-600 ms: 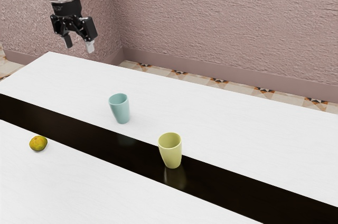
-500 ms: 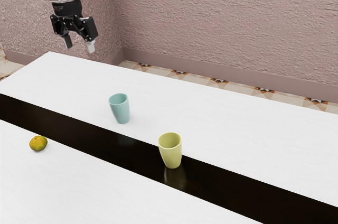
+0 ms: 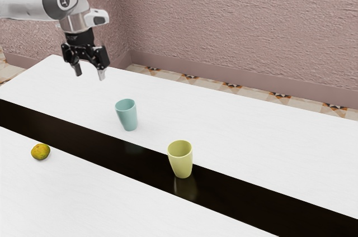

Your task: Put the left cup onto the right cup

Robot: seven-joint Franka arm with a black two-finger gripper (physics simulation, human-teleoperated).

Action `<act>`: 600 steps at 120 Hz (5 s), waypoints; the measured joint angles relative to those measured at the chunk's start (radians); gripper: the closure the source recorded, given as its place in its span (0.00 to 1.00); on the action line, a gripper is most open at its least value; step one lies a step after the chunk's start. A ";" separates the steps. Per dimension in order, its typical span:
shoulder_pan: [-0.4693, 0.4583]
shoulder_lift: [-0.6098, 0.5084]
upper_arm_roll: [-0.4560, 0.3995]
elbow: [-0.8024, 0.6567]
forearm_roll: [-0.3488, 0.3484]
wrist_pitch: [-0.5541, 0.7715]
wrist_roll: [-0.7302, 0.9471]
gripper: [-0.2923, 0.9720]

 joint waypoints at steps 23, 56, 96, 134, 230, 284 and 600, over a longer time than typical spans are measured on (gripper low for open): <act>0.027 0.035 -0.001 -0.033 -0.002 0.097 0.007 0.24; 0.091 0.026 -0.001 -0.083 0.001 0.173 0.017 0.24; 0.167 0.207 -0.020 0.095 0.002 0.195 0.057 0.24; 0.196 0.368 -0.064 0.262 -0.005 0.192 0.105 0.25; 0.199 0.566 -0.102 0.418 -0.040 0.173 0.218 0.25; 0.203 0.628 -0.113 0.434 -0.049 0.199 0.254 0.25; -0.127 0.149 -0.088 0.076 -0.063 0.132 0.274 0.85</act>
